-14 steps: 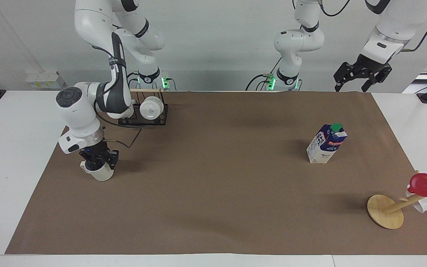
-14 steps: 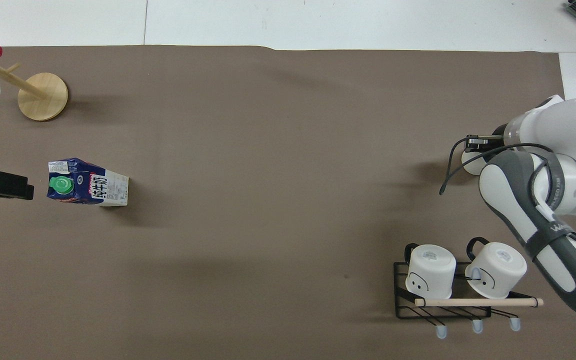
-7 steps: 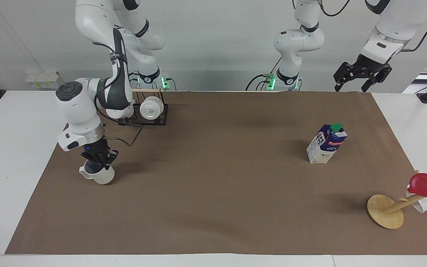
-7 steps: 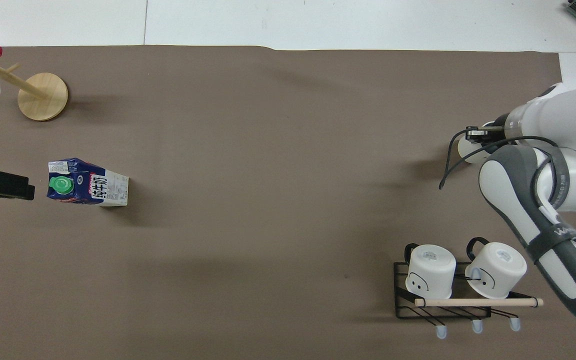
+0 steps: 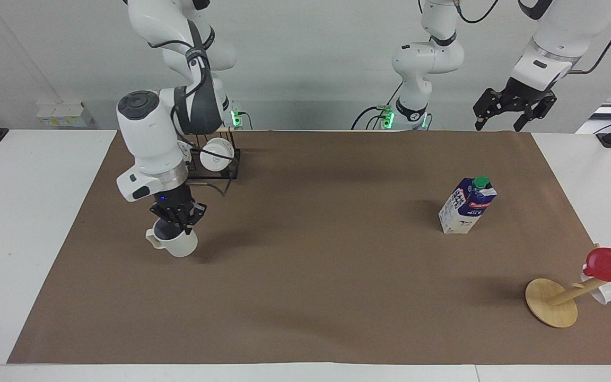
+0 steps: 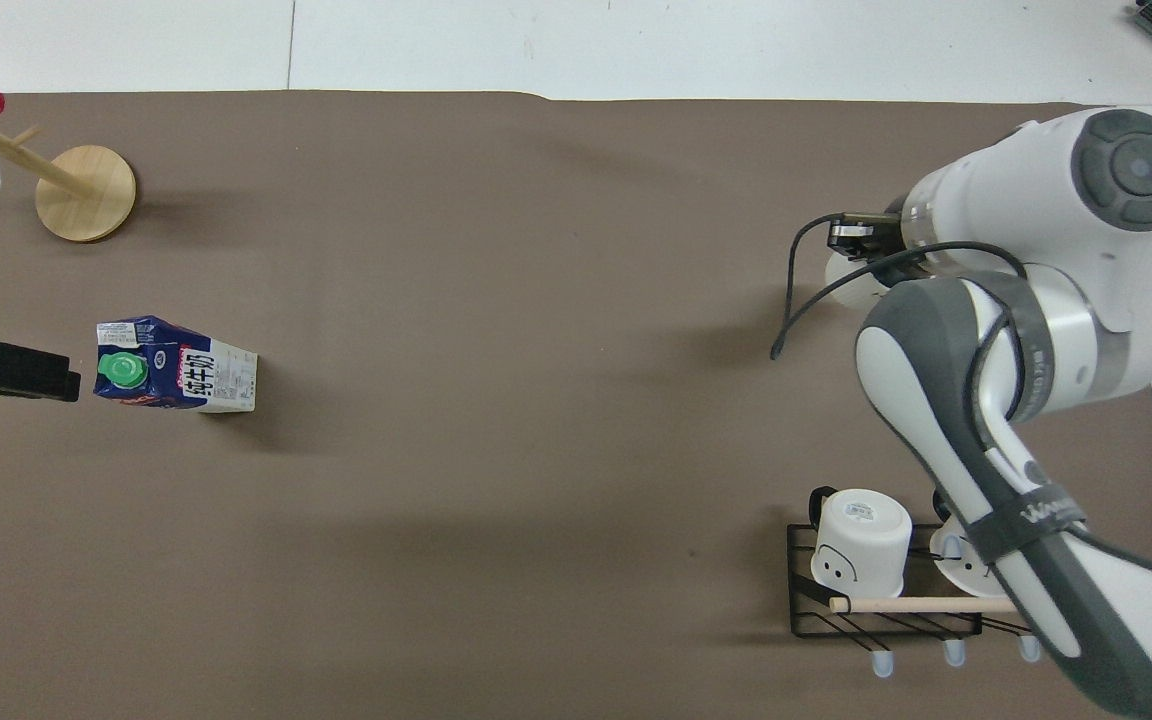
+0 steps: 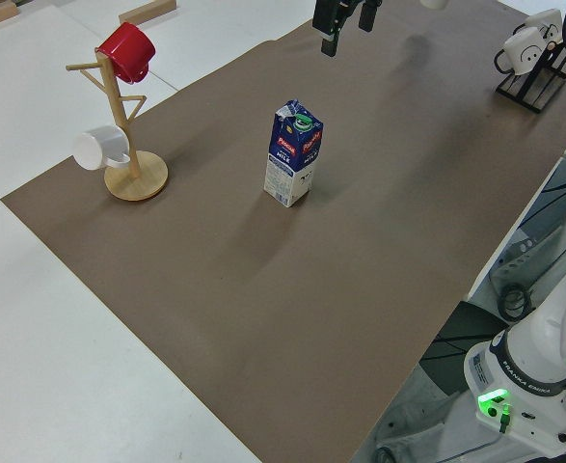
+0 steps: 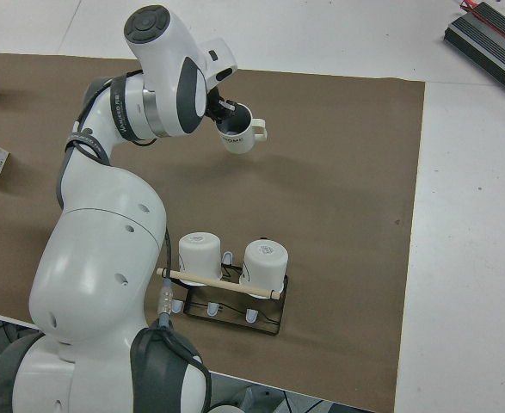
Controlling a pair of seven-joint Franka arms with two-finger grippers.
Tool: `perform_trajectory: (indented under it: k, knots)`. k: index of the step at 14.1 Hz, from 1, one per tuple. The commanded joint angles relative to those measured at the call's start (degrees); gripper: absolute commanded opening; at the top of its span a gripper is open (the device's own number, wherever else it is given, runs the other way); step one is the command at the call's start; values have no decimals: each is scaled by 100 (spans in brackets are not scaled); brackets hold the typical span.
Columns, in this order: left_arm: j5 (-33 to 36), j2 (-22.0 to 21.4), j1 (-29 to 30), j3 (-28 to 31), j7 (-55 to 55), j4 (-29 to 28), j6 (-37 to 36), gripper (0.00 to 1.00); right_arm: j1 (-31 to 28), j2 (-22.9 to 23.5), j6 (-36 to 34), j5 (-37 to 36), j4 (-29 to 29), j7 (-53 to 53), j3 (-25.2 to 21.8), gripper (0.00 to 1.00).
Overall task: Place cup and milk on table
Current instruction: 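Lift the mug with the right gripper while the left gripper reaches the carton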
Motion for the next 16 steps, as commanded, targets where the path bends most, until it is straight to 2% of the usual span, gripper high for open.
perform_trajectory:
  k: [1, 3, 6, 8, 11, 13, 16]
  knots:
    - [-93, -90, -23, 3, 97, -110, 201, 100, 532, 168, -223, 35, 338, 542, 1, 0]
    - [-93, -143, -128, 3, 107, -338, 623, 100, 831, 185, -328, 27, 416, 728, 1, 0]
    - [-84, -134, -268, 12, 194, -1048, 1465, 100, 1358, 501, -1143, -17, 1311, 1280, 1, 0]
    - [-84, -169, -217, 20, 510, -1516, 1916, 100, 1683, 520, -1260, -17, 1401, 1518, 1, 0]
    - [-32, -135, 28, 56, 1054, -1772, 2241, 100, 2264, 826, -1277, -35, 1734, 2387, 1, 0]
    - [-32, -82, 258, 56, 1371, -1781, 2303, 100, 2432, 871, -1269, -26, 1770, 2451, 10, 0]
    - [-32, 24, 311, 56, 1381, -2017, 2776, 100, 3046, 1195, -1208, -174, 1797, 3072, -34, 0]
